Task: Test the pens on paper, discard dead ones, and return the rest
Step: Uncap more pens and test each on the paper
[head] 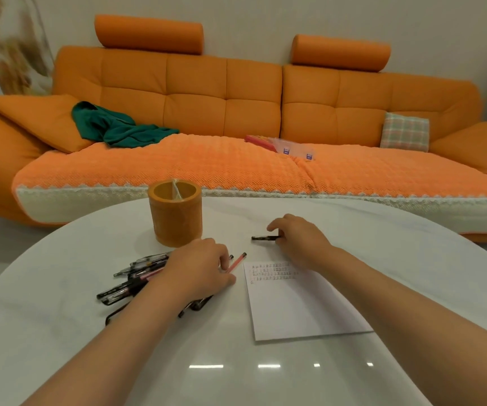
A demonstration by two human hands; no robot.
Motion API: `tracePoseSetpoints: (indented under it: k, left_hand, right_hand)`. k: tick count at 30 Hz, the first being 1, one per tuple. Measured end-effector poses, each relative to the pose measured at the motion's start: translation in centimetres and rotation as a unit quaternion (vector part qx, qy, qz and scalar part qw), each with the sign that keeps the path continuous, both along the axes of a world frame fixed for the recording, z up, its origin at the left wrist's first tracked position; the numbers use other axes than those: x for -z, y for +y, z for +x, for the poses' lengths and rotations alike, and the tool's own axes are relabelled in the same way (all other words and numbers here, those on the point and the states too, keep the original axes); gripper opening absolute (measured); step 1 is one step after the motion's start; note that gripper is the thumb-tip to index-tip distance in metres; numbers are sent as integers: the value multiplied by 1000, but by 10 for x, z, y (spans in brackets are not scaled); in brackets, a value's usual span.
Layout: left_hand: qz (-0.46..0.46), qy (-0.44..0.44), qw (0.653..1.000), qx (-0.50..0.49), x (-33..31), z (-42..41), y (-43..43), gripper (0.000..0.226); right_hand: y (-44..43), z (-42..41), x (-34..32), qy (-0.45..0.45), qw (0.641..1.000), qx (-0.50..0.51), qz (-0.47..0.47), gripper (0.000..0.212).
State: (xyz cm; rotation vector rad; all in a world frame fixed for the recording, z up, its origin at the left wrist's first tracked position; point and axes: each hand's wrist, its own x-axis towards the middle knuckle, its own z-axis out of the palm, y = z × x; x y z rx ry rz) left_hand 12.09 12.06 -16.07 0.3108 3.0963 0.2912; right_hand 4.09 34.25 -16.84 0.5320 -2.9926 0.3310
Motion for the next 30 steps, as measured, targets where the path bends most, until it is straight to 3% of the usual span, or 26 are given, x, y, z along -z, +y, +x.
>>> tracePoseSetpoints:
  k: [6,11,16,18,23,30]
  left_hand:
    - [-8,14,1000,-1,-1,0,-1,16]
    - [42,-2,999,-28,-6,-1,-1,12]
    - [97,-32,995,-15,-15,-3,-2,13]
    - [129,-49,990,-3,-19,-3,0,13]
    - [227,-31,973,21,-25,3,9,15]
    - [171,-58,983,13,-21,4,-4,15]
  right_hand:
    - [-5,-10,1,-4,999,-3,35,20]
    - [-3,-6,-4,-7,999,-23,44,34]
    - [-20,19,-24,28,990,-89,-101,52]
    - [-30,34,-32,32,984,-134,-113,58]
    - [-24,55,-26,76,980,-185,9,37]
    - [11,44,-9,79,989,-122,-29,28]
